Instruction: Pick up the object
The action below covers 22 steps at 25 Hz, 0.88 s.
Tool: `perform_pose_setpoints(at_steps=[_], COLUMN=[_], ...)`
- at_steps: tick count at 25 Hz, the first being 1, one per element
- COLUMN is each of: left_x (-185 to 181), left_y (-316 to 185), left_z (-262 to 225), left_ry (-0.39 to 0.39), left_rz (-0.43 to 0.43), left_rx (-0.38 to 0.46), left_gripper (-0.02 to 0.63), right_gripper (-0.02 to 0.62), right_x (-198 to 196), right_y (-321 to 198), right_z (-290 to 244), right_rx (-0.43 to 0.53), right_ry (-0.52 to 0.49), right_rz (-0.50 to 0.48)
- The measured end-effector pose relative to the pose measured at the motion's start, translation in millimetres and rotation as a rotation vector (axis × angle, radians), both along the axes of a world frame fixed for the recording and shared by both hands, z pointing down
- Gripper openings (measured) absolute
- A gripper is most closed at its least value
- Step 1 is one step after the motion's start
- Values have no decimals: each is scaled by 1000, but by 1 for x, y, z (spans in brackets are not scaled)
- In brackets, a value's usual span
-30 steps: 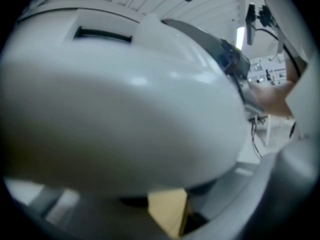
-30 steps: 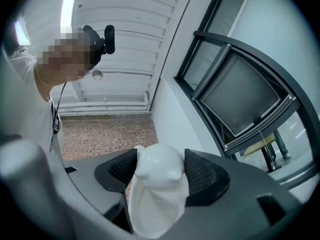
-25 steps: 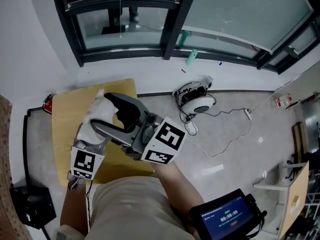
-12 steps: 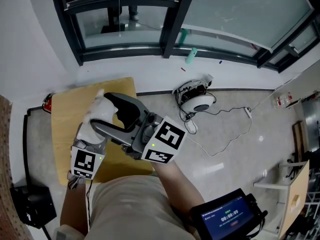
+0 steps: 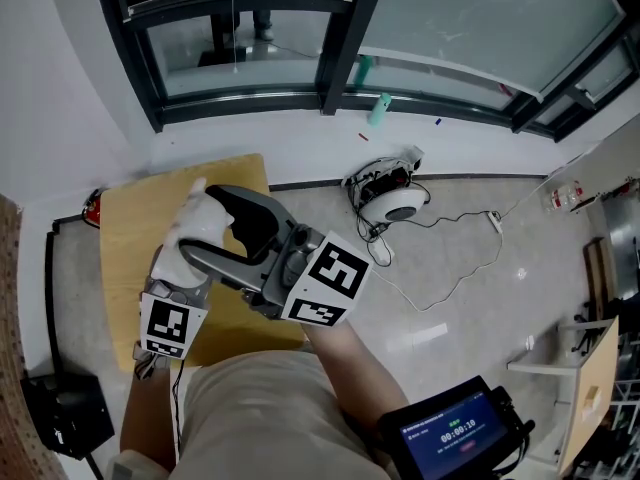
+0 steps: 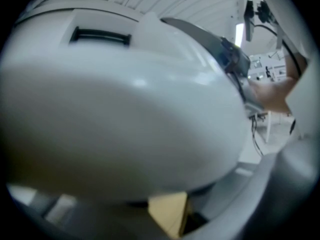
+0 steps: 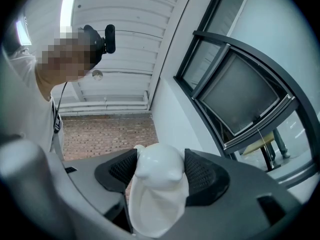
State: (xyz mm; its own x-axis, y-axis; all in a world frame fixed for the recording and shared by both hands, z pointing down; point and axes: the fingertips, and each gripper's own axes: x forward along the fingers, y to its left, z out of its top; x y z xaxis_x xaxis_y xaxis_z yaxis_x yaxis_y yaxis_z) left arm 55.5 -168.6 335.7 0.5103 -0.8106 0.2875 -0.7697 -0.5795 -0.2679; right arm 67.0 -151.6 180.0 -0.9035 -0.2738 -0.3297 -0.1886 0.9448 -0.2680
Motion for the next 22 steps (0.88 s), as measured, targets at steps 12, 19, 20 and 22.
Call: perform_pose_setpoints(at_steps=[12,19,20,22], left_x=[-1,-1,-1,-2], left_y=[2,4,4,5], left_z=[6,12,14,20], left_ry=[-6,-5,-4,-6], left_rz=[-4,-11,-11,-11], left_rx=[-14,-37,-42,-59], left_gripper=[137,137,137,137], right_gripper=[307,307,307,306], right_x=[0,-2,-2,-3], right_y=[0,-1,-1,-3], right_z=[5,11,13,18], right_rx=[-14,-31,-36,-52], right_ry=[2,12,12,13], right_rz=[1,2,2,2])
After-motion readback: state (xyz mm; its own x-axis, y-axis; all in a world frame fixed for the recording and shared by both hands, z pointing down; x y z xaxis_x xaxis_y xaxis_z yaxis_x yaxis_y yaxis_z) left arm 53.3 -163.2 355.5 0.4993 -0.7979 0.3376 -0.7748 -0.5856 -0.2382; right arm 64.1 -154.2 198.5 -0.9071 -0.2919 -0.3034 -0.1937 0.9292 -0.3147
